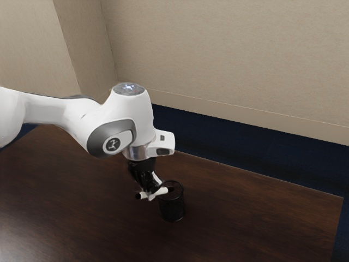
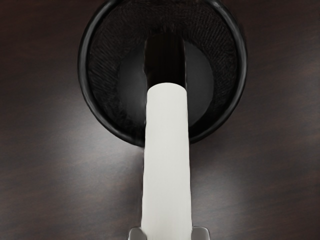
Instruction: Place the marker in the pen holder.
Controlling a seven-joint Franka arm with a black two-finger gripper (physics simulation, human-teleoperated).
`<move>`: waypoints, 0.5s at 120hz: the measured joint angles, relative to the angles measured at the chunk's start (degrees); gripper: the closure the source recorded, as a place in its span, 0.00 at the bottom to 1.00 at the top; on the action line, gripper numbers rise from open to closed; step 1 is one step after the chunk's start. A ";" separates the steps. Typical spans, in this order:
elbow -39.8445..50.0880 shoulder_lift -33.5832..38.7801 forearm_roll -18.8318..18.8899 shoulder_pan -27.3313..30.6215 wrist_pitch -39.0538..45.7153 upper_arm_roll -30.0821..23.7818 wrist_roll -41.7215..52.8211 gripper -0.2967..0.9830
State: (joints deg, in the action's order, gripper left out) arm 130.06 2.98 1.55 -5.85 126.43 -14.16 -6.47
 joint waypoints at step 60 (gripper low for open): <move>-28.42 -21.36 -0.84 0.92 -19.09 1.91 -9.44 0.52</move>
State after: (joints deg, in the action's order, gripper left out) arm 101.64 -18.39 0.71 -4.93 107.34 -12.25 -15.91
